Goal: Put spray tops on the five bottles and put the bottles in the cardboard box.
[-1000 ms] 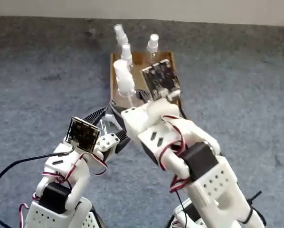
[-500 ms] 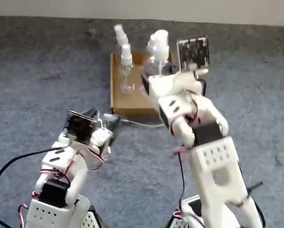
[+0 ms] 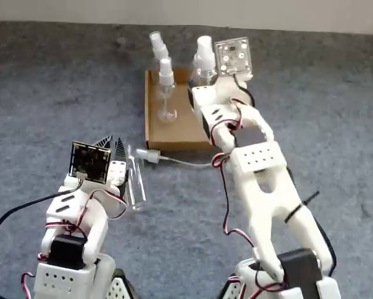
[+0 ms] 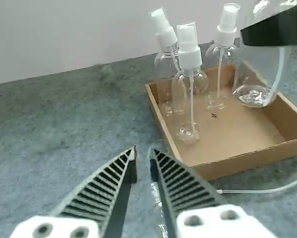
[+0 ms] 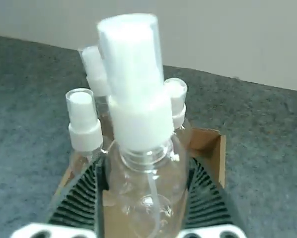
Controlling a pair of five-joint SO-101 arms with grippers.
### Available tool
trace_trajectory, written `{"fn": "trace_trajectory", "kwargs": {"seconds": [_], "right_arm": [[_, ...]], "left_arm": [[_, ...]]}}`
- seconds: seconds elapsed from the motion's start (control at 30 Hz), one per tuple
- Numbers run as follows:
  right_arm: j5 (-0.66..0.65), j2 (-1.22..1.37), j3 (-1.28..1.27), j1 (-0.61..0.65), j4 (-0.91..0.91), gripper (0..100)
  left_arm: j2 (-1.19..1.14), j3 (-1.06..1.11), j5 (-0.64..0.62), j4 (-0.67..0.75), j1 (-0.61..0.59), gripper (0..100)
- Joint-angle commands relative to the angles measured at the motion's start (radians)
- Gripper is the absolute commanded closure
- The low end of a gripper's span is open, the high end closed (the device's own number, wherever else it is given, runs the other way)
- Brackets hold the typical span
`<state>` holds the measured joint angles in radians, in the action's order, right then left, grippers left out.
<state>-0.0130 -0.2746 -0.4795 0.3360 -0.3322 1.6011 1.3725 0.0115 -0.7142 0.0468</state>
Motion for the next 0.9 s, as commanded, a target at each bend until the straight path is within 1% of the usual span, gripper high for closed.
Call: {"fn": "trace_trajectory", "kwargs": {"seconds": [0.0, 0.13, 0.3, 0.43, 0.6, 0.77, 0.87], "right_arm": [[-0.012, 0.012, 0.056, -0.012, 0.088, 99.5], [0.064, 0.021, -0.051, -0.012, 0.229, 99.5], [0.049, 0.024, -0.202, -0.010, 0.395, 99.5], [0.051, 0.024, -0.259, -0.010, 0.418, 99.5], [0.054, 0.050, -0.259, -0.010, 0.420, 99.5], [0.054, 0.147, -0.197, -0.012, 0.470, 99.5], [0.054, 0.191, -0.173, -0.012, 0.469, 99.5]], "left_arm": [[0.005, -0.004, -0.003, 0.014, -0.013, 99], [0.005, -0.005, 0.000, 0.014, -0.015, 99], [0.005, -0.005, 0.000, 0.014, -0.010, 99], [0.005, -0.005, 0.000, 0.014, -0.010, 99], [0.005, -0.004, 0.000, 0.014, -0.008, 99], [0.005, -0.004, 0.000, 0.014, -0.008, 99], [0.005, -0.004, 0.000, 0.014, -0.008, 99]]}}
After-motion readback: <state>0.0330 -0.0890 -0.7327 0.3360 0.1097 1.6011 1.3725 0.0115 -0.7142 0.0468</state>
